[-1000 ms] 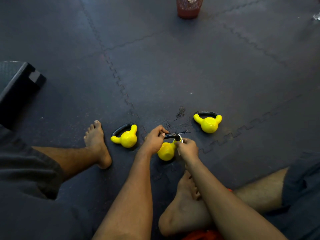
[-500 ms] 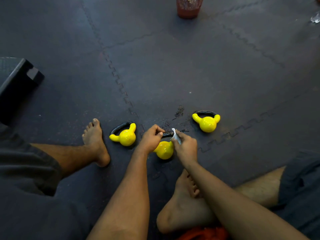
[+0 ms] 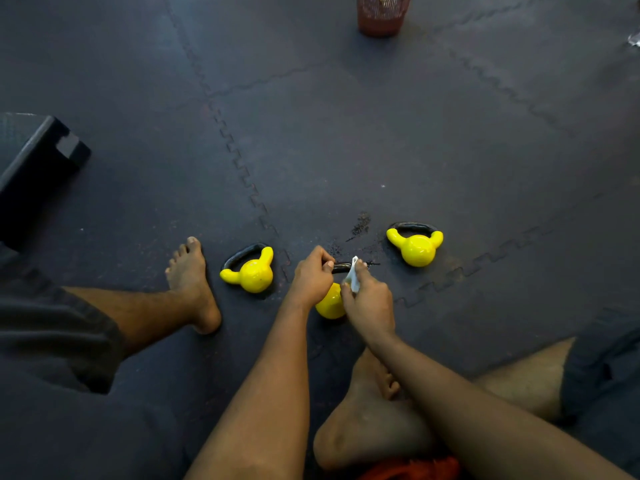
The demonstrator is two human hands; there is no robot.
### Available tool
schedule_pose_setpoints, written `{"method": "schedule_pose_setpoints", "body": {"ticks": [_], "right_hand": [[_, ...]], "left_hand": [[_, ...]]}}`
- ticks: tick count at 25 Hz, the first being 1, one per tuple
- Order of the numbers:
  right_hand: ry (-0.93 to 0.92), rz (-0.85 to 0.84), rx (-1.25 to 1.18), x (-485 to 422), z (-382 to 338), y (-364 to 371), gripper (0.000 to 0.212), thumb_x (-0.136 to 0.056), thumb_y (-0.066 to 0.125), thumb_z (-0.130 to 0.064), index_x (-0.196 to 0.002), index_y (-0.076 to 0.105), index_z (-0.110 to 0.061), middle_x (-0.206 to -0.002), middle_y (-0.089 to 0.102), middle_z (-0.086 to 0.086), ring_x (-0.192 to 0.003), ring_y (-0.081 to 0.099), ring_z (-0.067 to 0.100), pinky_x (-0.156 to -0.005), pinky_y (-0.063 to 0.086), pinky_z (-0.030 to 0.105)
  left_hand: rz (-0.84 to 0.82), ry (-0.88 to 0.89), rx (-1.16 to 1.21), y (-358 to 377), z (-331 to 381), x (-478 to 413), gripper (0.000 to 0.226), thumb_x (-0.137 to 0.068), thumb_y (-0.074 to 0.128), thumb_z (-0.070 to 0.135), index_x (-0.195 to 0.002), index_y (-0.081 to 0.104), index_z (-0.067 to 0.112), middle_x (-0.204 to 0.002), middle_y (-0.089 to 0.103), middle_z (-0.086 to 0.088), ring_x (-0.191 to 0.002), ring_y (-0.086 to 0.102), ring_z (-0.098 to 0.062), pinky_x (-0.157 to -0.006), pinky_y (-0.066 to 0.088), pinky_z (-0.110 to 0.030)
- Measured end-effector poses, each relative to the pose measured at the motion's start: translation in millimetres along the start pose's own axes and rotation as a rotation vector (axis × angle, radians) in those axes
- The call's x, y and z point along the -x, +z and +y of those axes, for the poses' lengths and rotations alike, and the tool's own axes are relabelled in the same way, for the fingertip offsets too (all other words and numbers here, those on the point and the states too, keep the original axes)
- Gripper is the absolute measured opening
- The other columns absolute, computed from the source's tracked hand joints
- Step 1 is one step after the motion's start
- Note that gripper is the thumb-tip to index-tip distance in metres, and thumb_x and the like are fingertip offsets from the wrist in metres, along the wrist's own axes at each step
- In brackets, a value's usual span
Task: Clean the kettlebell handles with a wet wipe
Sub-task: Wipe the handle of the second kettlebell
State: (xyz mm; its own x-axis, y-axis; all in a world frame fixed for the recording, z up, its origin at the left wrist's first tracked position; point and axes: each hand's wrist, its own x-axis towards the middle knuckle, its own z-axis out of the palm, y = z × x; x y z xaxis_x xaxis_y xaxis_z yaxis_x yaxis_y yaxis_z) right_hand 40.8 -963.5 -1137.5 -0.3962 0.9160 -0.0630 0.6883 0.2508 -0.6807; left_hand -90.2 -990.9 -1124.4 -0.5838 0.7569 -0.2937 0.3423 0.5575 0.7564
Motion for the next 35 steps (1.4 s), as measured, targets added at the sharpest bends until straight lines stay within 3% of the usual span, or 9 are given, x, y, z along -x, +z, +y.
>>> {"method": "schedule_pose_setpoints", "body": {"ticks": [3, 5, 11, 15, 22, 26, 28, 31, 35], "right_hand": [[-0.060, 0.013, -0.004, -6.2, 5.7, -5.5, 0.041, -0.096, 0.048, -0.024, -0.137, 0.056, -0.024, -0.097, 0.071, 0.017, -0.082, 0.066, 0.033, -0.063, 0.043, 0.033], [-0.079, 0.017, -0.019, -14.7, 8.8, -11.4, 0.041, -0.092, 0.056, -0.020, -0.133, 0.060, -0.025, -0.086, 0.071, 0.014, -0.073, 0.063, 0.028, -0.059, 0.038, 0.031], [-0.093, -0.081, 0.076, -39.0, 10.1, -8.0, 0.043, -0.081, 0.071, -0.023, -0.123, 0.068, -0.023, -0.101, 0.074, 0.009, -0.093, 0.068, 0.026, -0.075, 0.050, 0.032], [-0.134, -0.330, 0.105, -67.5, 7.1, -19.3, 0.035, -0.074, 0.073, -0.020, -0.108, 0.076, -0.023, -0.092, 0.076, 0.008, -0.088, 0.069, 0.021, -0.064, 0.039, 0.024], [-0.069, -0.024, 0.155, -32.3, 13.7, -1.8, 0.020, -0.082, 0.065, -0.022, -0.100, 0.073, -0.021, -0.081, 0.072, 0.010, -0.078, 0.064, 0.031, -0.060, 0.047, 0.035], [-0.259, -0.581, 0.203, -73.1, 7.7, -38.9, 0.017, -0.074, 0.080, -0.028, -0.088, 0.076, -0.020, -0.067, 0.065, 0.003, -0.063, 0.054, 0.015, -0.056, 0.034, 0.029], [-0.255, -0.721, 0.195, -78.0, 5.5, -48.4, 0.020, -0.074, 0.082, -0.030, -0.091, 0.076, -0.023, -0.069, 0.066, 0.001, -0.061, 0.051, 0.010, -0.055, 0.035, 0.029], [-0.205, -0.560, 0.127, -65.2, 6.2, -38.5, 0.025, -0.073, 0.080, -0.027, -0.097, 0.077, -0.022, -0.073, 0.070, 0.000, -0.069, 0.062, 0.013, -0.059, 0.042, 0.030], [-0.102, -0.037, 0.108, -20.2, 11.7, -9.0, 0.023, -0.083, 0.064, -0.021, -0.103, 0.073, -0.025, -0.075, 0.070, 0.006, -0.071, 0.063, 0.026, -0.057, 0.042, 0.032]], "left_hand": [[0.015, -0.005, 0.013, -1.6, -3.2, -5.5, 0.010, -0.096, 0.051, 0.015, -0.096, 0.060, 0.011, -0.102, 0.067, -0.010, -0.093, 0.059, -0.026, -0.076, 0.043, -0.034], [-0.002, -0.006, 0.022, -3.3, -3.0, -5.9, 0.009, -0.096, 0.051, 0.015, -0.094, 0.060, 0.011, -0.102, 0.067, -0.010, -0.092, 0.058, -0.025, -0.075, 0.042, -0.032], [-0.071, 0.017, 0.020, -7.4, -4.9, -4.9, 0.008, -0.095, 0.054, 0.016, -0.091, 0.061, 0.014, -0.094, 0.064, -0.006, -0.084, 0.055, -0.018, -0.071, 0.040, -0.029], [-0.055, 0.024, 0.026, -9.9, -7.4, -4.3, 0.009, -0.095, 0.053, 0.016, -0.091, 0.061, 0.014, -0.089, 0.062, -0.004, -0.081, 0.053, -0.017, -0.069, 0.038, -0.028], [-0.052, 0.028, 0.016, -0.5, 3.4, 2.1, 0.008, -0.093, 0.054, 0.015, -0.090, 0.061, 0.013, -0.090, 0.065, -0.005, -0.079, 0.055, -0.017, -0.066, 0.037, -0.028], [-0.022, -0.022, 0.103, -8.8, -0.3, 2.1, 0.015, -0.085, 0.056, 0.008, -0.076, 0.062, 0.017, -0.085, 0.068, -0.007, -0.076, 0.057, -0.018, -0.068, 0.045, -0.034], [-0.033, -0.034, 0.116, -11.2, -2.2, 2.7, 0.018, -0.082, 0.056, 0.007, -0.070, 0.061, 0.019, -0.082, 0.068, -0.007, -0.077, 0.058, -0.019, -0.072, 0.049, -0.039], [-0.005, -0.038, 0.136, -12.1, -3.4, 2.4, 0.015, -0.084, 0.056, 0.008, -0.073, 0.062, 0.017, -0.079, 0.065, -0.003, -0.075, 0.055, -0.016, -0.069, 0.044, -0.033], [-0.009, -0.010, 0.126, -5.6, 2.6, 2.5, 0.011, -0.085, 0.055, 0.007, -0.080, 0.064, 0.012, -0.081, 0.065, -0.004, -0.073, 0.053, -0.014, -0.061, 0.040, -0.025]]}}
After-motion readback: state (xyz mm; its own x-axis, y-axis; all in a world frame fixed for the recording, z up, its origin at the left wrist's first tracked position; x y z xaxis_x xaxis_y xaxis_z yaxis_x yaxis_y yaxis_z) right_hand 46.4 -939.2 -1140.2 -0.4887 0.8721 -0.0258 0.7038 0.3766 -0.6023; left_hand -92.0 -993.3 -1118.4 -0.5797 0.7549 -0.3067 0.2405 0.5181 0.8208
